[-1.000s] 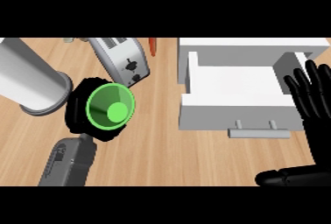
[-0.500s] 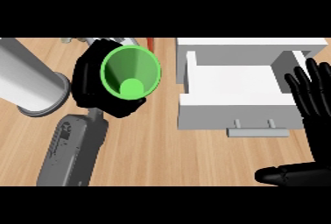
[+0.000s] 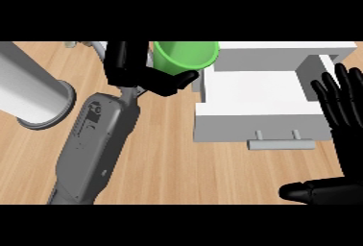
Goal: Pick up the cup, place it into the drawer and close the drawer
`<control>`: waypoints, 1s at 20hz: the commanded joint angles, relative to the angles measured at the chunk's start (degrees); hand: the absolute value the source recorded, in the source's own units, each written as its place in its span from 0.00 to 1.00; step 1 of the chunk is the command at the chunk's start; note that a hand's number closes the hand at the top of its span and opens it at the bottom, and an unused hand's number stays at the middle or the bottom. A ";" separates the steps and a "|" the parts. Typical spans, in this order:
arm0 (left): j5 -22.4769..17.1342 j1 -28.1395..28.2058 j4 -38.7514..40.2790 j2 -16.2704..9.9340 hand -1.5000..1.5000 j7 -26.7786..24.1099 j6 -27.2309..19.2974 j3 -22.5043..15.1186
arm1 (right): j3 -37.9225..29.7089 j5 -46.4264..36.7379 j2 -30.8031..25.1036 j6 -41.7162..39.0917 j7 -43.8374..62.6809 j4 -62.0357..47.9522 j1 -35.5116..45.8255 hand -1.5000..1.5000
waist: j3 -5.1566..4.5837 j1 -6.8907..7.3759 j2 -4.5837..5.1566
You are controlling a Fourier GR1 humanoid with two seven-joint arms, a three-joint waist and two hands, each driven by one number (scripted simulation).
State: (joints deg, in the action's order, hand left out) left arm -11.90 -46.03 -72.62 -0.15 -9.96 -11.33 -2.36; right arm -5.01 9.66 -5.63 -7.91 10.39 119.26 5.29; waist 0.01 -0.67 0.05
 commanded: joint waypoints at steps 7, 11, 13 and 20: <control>-0.34 -9.96 11.39 0.14 1.00 1.64 -5.27 -3.76 | -1.93 1.53 -1.45 -1.98 -0.01 1.79 -3.52 0.00 | 0.01 -0.17 0.00; -4.94 -14.17 18.54 0.15 1.00 -1.68 -8.19 -7.33 | -0.20 0.28 0.64 -1.69 -3.38 -2.81 -1.99 0.00 | 0.01 -0.55 0.16; -7.73 -16.33 22.72 0.15 1.00 -3.90 -10.76 -8.62 | 0.87 -1.47 0.04 -0.75 -1.16 -1.70 0.38 0.00 | 0.00 -0.77 0.22; -12.42 -22.01 35.09 0.15 1.00 -8.97 -10.14 -10.12 | 0.85 -0.46 0.66 -1.14 -1.76 -0.79 -1.34 0.00 | 0.01 -1.28 0.29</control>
State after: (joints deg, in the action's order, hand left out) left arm -21.11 -66.25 -42.48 -0.01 -16.25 -20.88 -10.77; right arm -5.07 9.54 -5.52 -9.38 8.01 117.54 4.47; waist 0.03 -1.91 0.38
